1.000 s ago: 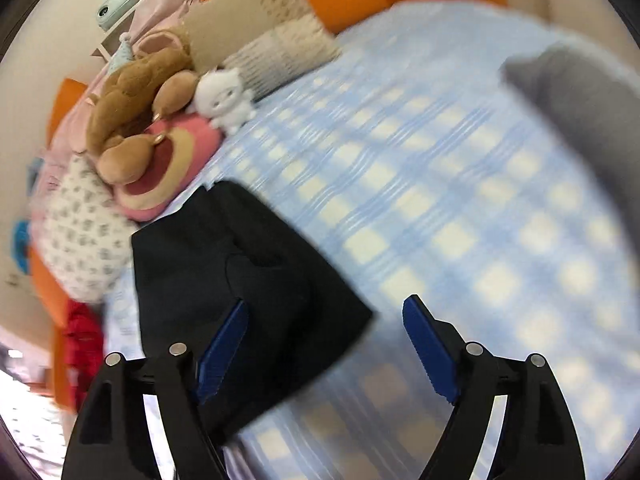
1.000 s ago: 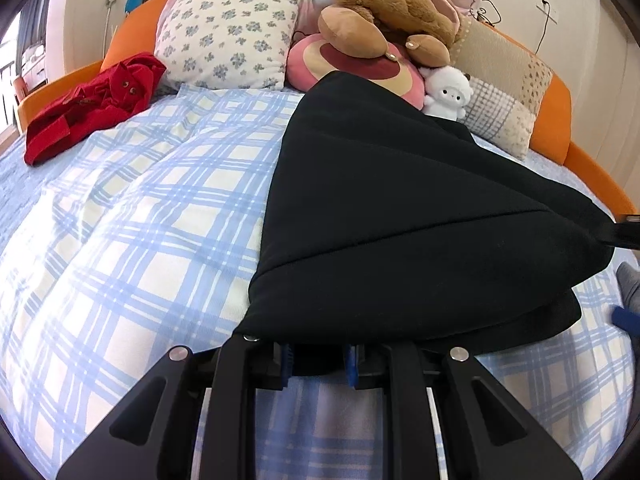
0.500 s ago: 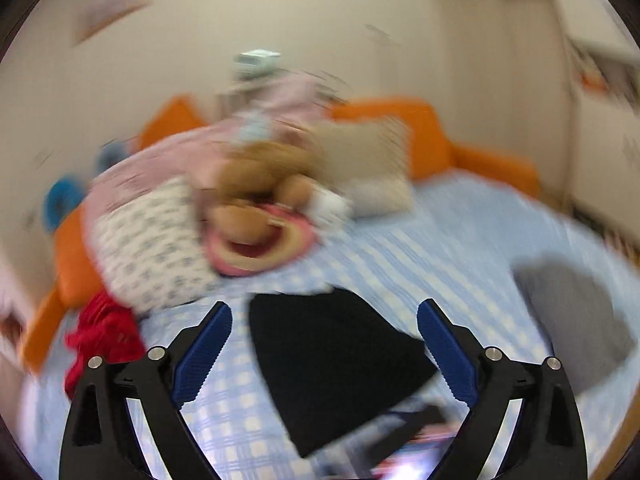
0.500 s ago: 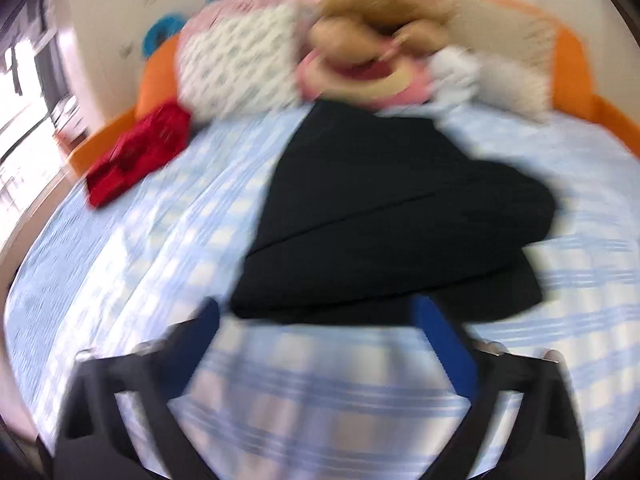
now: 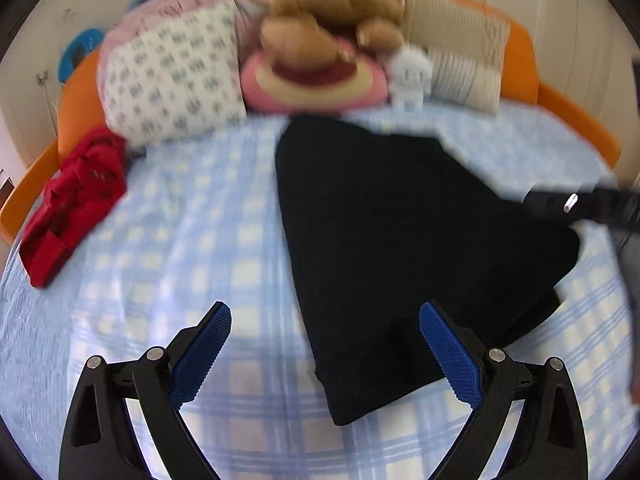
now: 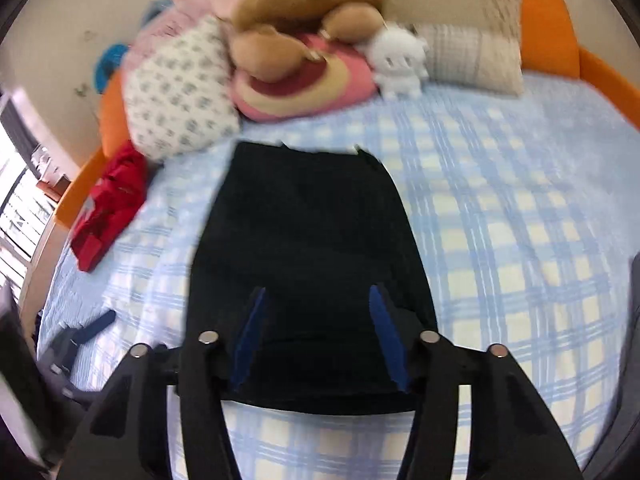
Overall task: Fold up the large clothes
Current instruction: 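Grasp the end of the folded jacket with the right tool, then lift the jacket end with the right tool and fold it over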
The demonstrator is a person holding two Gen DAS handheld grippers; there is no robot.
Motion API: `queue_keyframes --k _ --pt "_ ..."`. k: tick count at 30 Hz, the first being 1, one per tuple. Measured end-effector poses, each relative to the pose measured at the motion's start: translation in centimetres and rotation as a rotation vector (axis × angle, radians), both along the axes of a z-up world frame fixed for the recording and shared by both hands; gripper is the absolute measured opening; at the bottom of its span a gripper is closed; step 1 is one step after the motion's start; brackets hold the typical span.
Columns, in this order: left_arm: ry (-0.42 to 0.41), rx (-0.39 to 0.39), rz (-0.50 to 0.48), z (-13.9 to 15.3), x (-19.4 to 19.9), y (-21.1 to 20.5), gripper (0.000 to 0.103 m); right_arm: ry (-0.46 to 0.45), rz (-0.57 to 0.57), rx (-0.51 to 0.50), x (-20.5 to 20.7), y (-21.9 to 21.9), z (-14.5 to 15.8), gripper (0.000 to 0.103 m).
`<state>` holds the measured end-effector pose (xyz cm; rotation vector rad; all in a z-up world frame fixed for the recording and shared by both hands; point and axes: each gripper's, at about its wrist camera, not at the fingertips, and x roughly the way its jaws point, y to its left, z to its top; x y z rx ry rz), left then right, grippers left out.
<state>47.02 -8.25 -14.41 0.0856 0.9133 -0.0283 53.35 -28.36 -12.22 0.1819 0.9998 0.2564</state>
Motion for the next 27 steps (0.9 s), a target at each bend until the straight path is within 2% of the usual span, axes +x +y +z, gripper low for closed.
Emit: queue_keyframes --k 2,4,7,8,12,14,15,16,18,19,21,24,26,27 --pt "0.049 0.006 -0.025 -2.4 0.3 -0.5 0.097 0.043 -0.010 -0.024 -0.9 -1.1 -2.5 0.036" --pt "0.082 -0.055 -0.029 -4.2 0.2 0.1 0.097 0.070 -0.013 -0.010 -1.7 -2.2 -4.9 0.035" --pt "0.122 -0.176 -0.010 -5.7 -0.1 1.3 0.097 0.039 -0.030 0.060 -3.2 -3.6 -6.5 0.035" --pt "0.122 -0.190 -0.010 -6.0 -0.2 1.4 0.097 0.026 -0.034 0.075 -3.6 -3.9 -7.0 0.035" --pt "0.076 -0.143 -0.029 -6.6 -1.1 0.8 0.097 -0.021 -0.053 0.129 -4.7 -4.9 -8.3 0.035" --pt "0.101 -0.160 -0.017 -6.2 -0.8 0.9 0.097 -0.029 -0.059 0.145 -4.7 -5.1 -8.4 0.035" --pt "0.111 -0.178 -0.012 -5.6 -0.8 1.0 0.090 -0.035 -0.056 0.145 -4.8 -5.1 -8.4 0.035" --pt "0.105 -0.195 -0.014 -4.8 -0.8 1.2 0.078 -0.038 -0.051 0.145 -4.7 -5.1 -8.3 0.035" --pt "0.027 -0.211 -0.046 -1.7 -1.5 0.3 0.077 -0.042 -0.044 0.148 -4.6 -5.3 -8.4 0.035" --pt "-0.003 -0.201 -0.073 -0.5 -1.6 -0.5 0.080 -0.042 -0.039 0.154 -4.6 -5.4 -8.4 0.035" --pt "-0.035 -0.192 -0.110 0.7 -1.1 -2.0 0.083 -0.041 -0.033 0.169 -4.3 -5.4 -8.3 0.036" --pt "-0.035 -0.156 -0.134 0.0 0.7 -4.8 0.083 -0.021 -0.019 0.204 -4.0 -5.9 -8.2 0.036" --pt "-0.001 -0.107 -0.133 -2.1 1.6 -6.3 0.083 0.002 -0.011 0.229 -3.6 -6.2 -8.1 0.036" --pt "-0.009 -0.085 -0.125 -3.0 1.6 -6.6 0.083 0.013 -0.001 0.234 -3.4 -6.3 -8.0 0.036"
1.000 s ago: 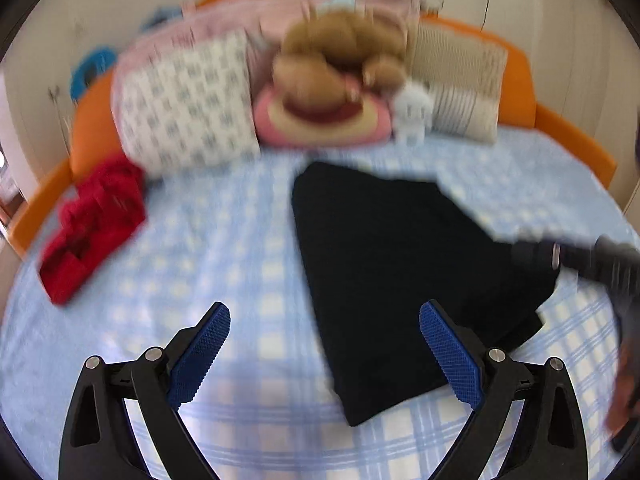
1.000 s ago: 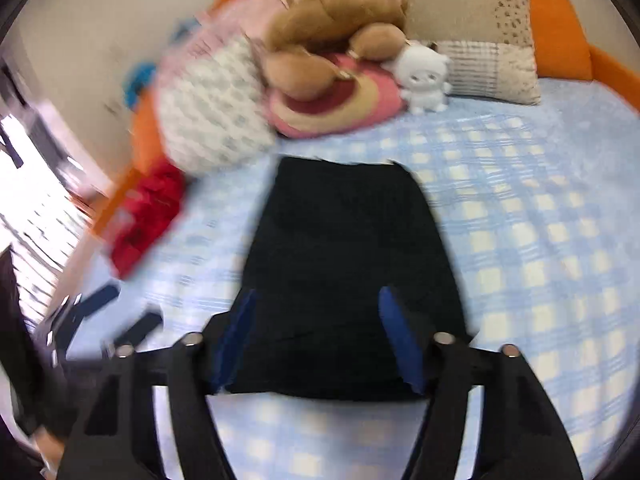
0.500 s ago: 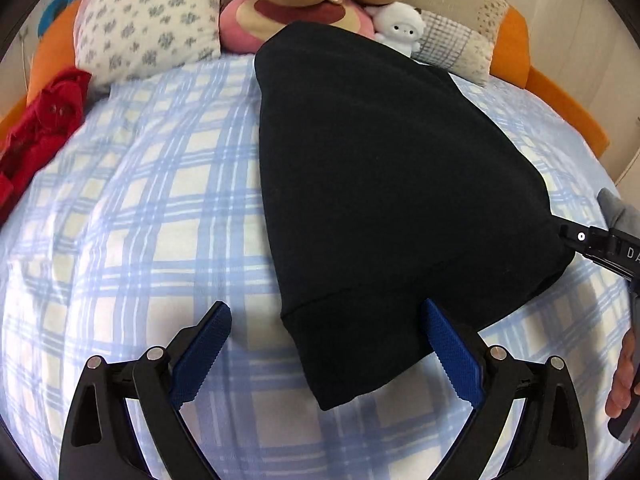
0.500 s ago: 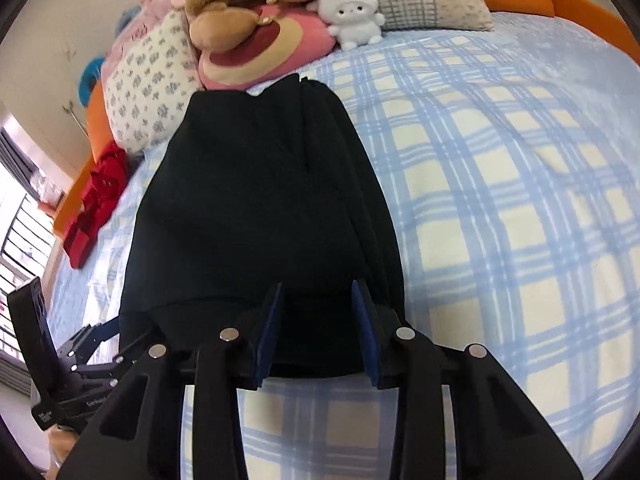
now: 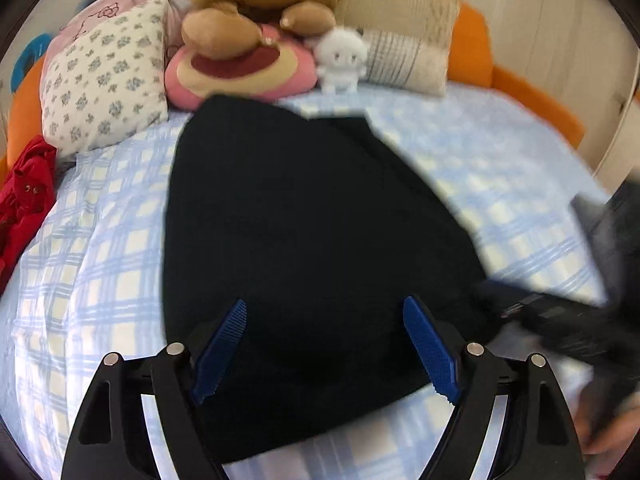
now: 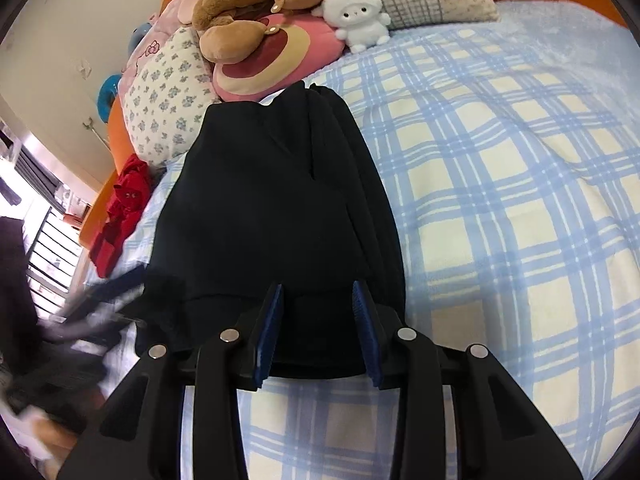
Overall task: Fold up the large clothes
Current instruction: 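Lift the jacket end with the right tool and fold it over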
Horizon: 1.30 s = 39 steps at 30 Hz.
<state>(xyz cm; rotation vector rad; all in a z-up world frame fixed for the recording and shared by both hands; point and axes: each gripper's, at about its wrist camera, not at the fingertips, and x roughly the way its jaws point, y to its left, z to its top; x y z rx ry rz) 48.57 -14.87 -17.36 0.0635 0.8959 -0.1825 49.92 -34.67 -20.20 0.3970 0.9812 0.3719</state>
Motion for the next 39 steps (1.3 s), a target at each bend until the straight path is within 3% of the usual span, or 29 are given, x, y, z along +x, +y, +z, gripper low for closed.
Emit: queue_keyframes --k 2,4,5,8,11,13,14,15,19,25,27,32,37,39 --pt "-0.044 -0.008 0.012 -0.7 -0.7 0.2 0.083 0.037 0.041 0.003 0.9 -0.1 0.7 0.039" --pt "-0.045 -0.022 0.014 -0.9 -0.7 0.4 0.083 0.037 0.028 0.001 2.5 -0.8 2.8 0.063" --pt "-0.045 -0.029 0.015 -1.0 -0.8 0.6 0.083 0.012 0.006 0.001 3.2 -1.1 4.1 0.090" --pt "-0.067 -0.032 0.016 -1.2 -1.2 0.7 0.083 -0.056 0.021 0.051 6.7 -0.7 8.0 0.094" --pt "-0.092 -0.037 0.021 -1.5 -1.4 0.5 0.083 -0.021 0.042 0.039 11.5 1.7 9.3 0.093" --pt "-0.094 -0.051 0.019 -1.5 -1.4 0.7 0.083 0.024 0.038 0.049 14.4 3.0 8.6 0.084" --pt "-0.094 -0.054 0.013 -1.5 -1.3 0.8 0.083 0.043 0.034 0.042 15.5 3.6 8.2 0.073" --pt "-0.095 -0.054 0.005 -1.5 -1.3 0.8 0.083 0.061 0.030 0.024 16.5 4.1 7.7 0.069" --pt "-0.093 -0.066 -0.018 -1.4 -1.1 1.1 0.083 0.117 0.016 -0.025 19.3 5.4 5.1 0.068" --pt "-0.111 -0.079 -0.021 -1.6 -1.2 1.2 0.084 0.135 0.046 -0.136 20.4 7.4 3.6 0.051" --pt "-0.110 -0.085 -0.018 -1.6 -1.1 1.3 0.084 0.133 0.029 -0.215 20.6 7.8 3.5 0.013" --pt "-0.098 -0.091 -0.022 -1.7 -0.8 1.6 0.084 0.074 -0.026 -0.189 20.2 6.8 5.1 0.008" --pt "-0.062 -0.110 -0.022 -0.9 -0.2 2.0 0.084 -0.018 -0.049 -0.128 19.5 5.0 9.2 0.004" --pt "-0.051 -0.111 -0.021 -0.7 0.2 1.8 0.084 -0.023 -0.052 -0.157 19.5 4.7 9.6 0.004"
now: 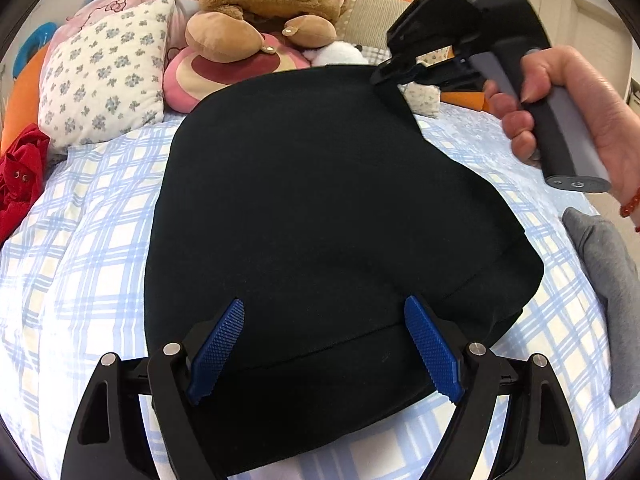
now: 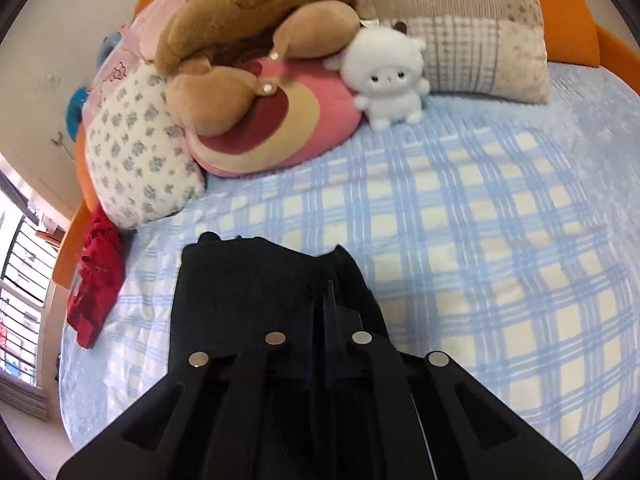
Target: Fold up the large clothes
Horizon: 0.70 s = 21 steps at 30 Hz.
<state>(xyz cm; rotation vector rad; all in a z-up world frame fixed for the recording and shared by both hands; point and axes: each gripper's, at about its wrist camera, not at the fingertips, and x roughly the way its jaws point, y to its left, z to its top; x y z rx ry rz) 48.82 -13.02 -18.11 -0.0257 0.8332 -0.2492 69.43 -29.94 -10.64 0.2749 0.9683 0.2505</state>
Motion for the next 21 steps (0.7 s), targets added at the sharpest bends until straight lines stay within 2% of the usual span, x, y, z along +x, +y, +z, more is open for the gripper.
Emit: queue_keyframes --k 2,9,10,11,12,13,15,17,19,21 --pt "-0.002 0.021 0.000 -0.2 0.1 -0.4 0.084 0.020 -0.008 -0.019 0.5 -0.3 -1.1 0.004" --pt "-0.009 0.047 -0.031 -0.6 0.0 -0.7 0.084 0.133 -0.076 0.027 2.1 -1.2 -8.8 0.005" --pt "-0.011 0.052 -0.035 -0.7 -0.1 -0.8 0.084 0.131 -0.086 0.031 2.1 -1.4 -9.4 0.005" --pt "-0.014 0.057 -0.037 -0.7 -0.1 -0.9 0.084 0.127 -0.104 0.017 2.0 -1.5 -9.7 0.010" --pt "-0.016 0.062 -0.039 -0.8 -0.2 -0.9 0.084 0.131 -0.120 0.003 2.1 -1.7 -9.7 0.026" --pt "-0.017 0.064 -0.040 -0.8 -0.3 -0.9 0.084 0.134 -0.131 -0.007 2.0 -1.9 -9.4 0.034" --pt "-0.005 0.057 -0.036 -0.9 -0.1 -0.8 0.085 0.112 -0.137 -0.021 1.4 -2.5 -8.1 0.062" --pt "0.000 0.061 -0.040 -0.9 0.1 -0.8 0.085 0.042 -0.129 -0.034 -0.2 -3.3 -5.1 0.063" --pt "0.004 0.064 -0.039 -0.8 0.2 -0.9 0.085 -0.040 -0.089 -0.001 -2.7 -3.7 -2.0 0.063" --pt "0.008 0.065 -0.034 -0.8 0.2 -0.9 0.085 -0.070 -0.067 0.009 -3.8 -3.7 -1.0 0.063"
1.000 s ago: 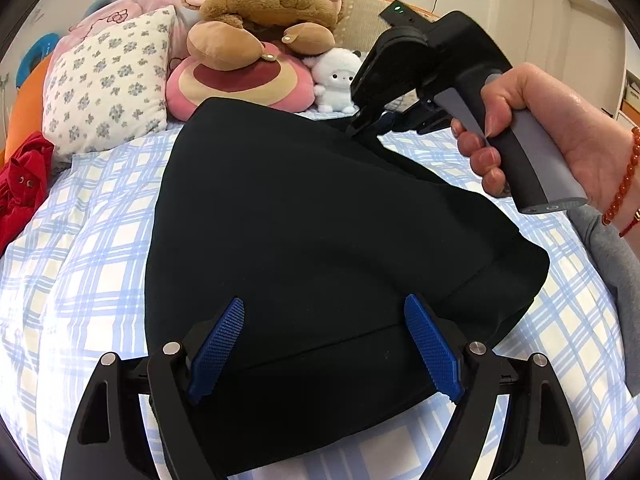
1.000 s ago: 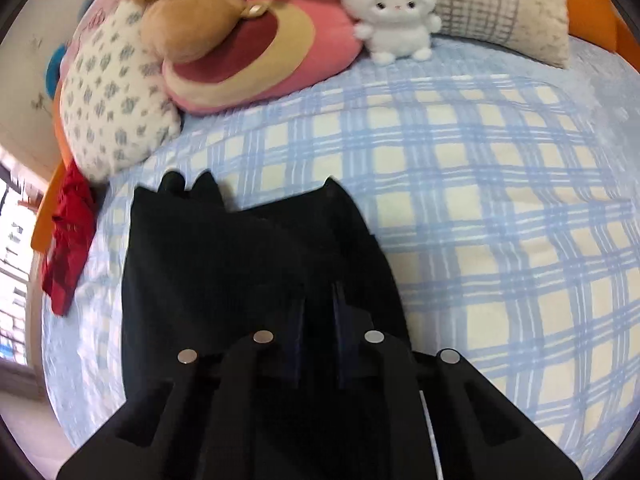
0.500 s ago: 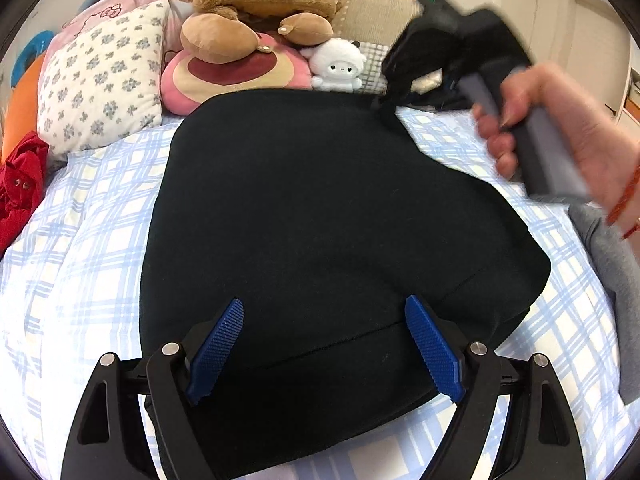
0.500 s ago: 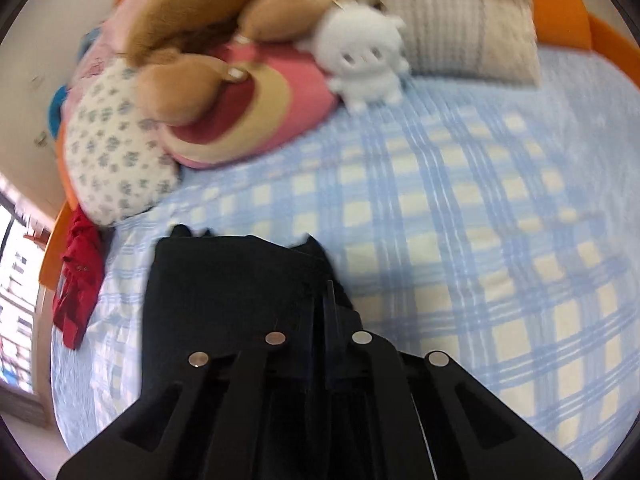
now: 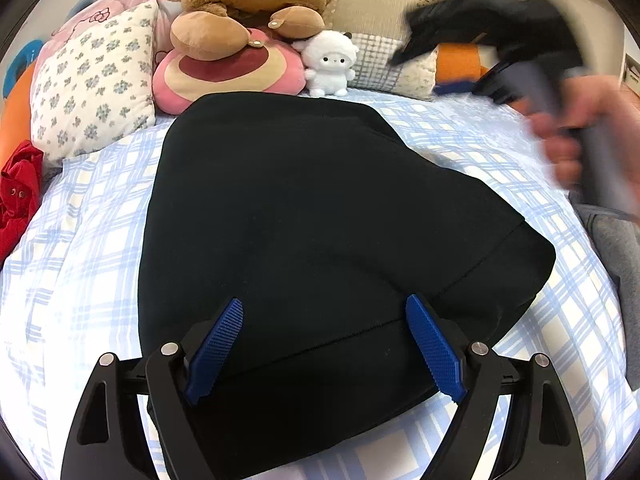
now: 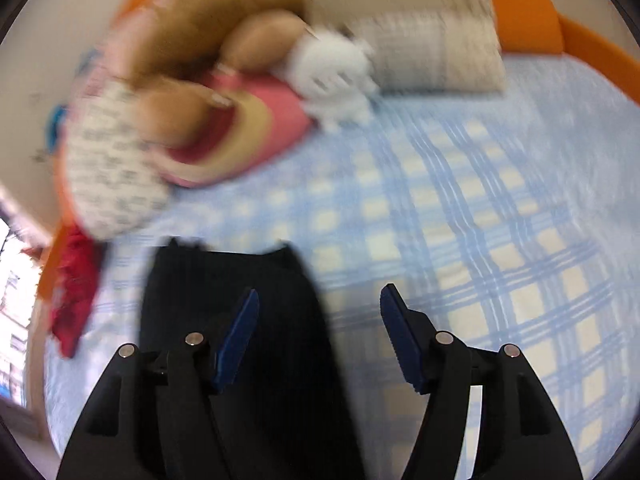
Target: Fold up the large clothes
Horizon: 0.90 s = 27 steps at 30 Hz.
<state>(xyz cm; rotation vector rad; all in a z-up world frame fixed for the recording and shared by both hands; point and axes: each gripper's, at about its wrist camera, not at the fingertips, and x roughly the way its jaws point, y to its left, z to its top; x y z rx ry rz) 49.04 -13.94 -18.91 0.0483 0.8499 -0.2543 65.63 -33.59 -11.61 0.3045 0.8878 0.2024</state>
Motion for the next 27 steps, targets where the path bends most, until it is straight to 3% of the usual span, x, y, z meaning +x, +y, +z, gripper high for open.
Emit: queue_keyframes --k 1,2,3,6,9,13,15,17,19,22,24,27 --pt "0.000 0.000 0.002 0.0 0.0 0.0 0.085 -0.042 0.041 0.016 -1.8 0.3 1.3 0.061" --pt "-0.003 0.000 0.006 0.0 -0.1 -0.1 0.085 -0.054 0.073 0.030 -2.8 0.8 1.8 0.052" --pt "-0.006 0.001 0.010 0.0 -0.1 -0.1 0.085 -0.050 0.122 0.061 -3.9 1.4 1.9 0.039" --pt "-0.009 0.009 0.014 0.0 -0.3 -0.2 0.086 0.021 0.227 0.100 -5.5 3.4 -0.2 0.028" --pt "0.008 0.005 0.008 0.1 -0.1 -0.1 0.086 0.088 0.232 0.044 -5.8 4.3 -3.5 0.026" --pt "0.020 0.004 -0.006 0.1 0.5 0.1 0.088 0.155 0.140 -0.068 -6.3 2.5 -8.3 0.022" --pt "0.053 -0.003 -0.018 0.5 1.0 0.2 0.088 0.145 0.125 0.069 -6.9 0.6 -10.6 0.022" --pt "0.134 -0.090 -0.036 1.7 2.0 1.5 0.088 0.132 0.115 0.085 -7.1 0.3 -10.7 0.022" --pt "0.194 -0.207 -0.039 3.5 3.0 4.0 0.088 0.114 0.118 0.032 -7.2 1.0 -10.6 0.022" --pt "0.217 -0.308 -0.014 5.5 4.7 8.2 0.093 0.116 0.134 0.025 -6.9 0.9 -10.6 0.022" --pt "0.253 -0.314 0.057 5.4 6.6 11.6 0.093 0.121 0.136 0.049 -6.6 0.6 -10.8 0.022" --pt "0.358 -0.421 0.129 3.2 9.3 15.8 0.093 0.101 0.134 0.033 -7.0 0.9 -10.9 0.022"
